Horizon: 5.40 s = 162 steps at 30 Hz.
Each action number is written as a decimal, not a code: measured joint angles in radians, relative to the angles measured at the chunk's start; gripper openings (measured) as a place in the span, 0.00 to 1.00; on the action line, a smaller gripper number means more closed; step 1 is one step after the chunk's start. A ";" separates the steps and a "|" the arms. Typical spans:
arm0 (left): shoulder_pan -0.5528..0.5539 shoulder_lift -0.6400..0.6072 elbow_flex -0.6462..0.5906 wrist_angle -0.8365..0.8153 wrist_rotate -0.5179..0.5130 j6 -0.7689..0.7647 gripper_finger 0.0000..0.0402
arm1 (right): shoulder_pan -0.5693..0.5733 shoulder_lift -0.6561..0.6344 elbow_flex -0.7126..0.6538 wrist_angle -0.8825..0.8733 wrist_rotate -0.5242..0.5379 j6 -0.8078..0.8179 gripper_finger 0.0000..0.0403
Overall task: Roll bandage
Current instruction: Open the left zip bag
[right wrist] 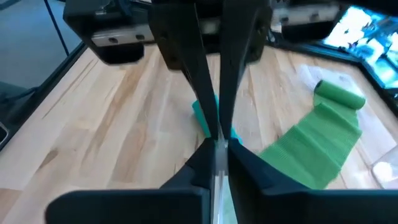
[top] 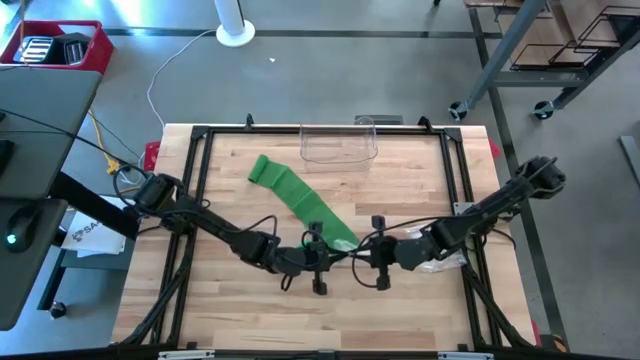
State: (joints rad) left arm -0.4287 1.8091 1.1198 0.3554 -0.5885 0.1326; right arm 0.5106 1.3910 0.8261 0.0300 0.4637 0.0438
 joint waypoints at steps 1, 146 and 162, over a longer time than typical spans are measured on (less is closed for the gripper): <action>-0.003 0.000 0.000 -0.005 -0.006 0.000 0.00 | 0.000 -0.004 0.000 -0.015 -0.001 0.005 0.06; -0.047 -0.141 0.000 -0.131 -0.224 0.014 0.26 | 0.022 -0.009 0.227 -0.602 0.417 0.221 0.00; -0.049 -0.163 0.000 -0.179 -0.215 -0.031 0.24 | -0.082 0.151 0.206 -0.518 0.112 0.109 0.00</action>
State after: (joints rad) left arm -0.4772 1.6457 1.1194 0.1769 -0.8031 0.1016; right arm 0.4287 1.5425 1.0324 -0.4879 0.5754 0.1525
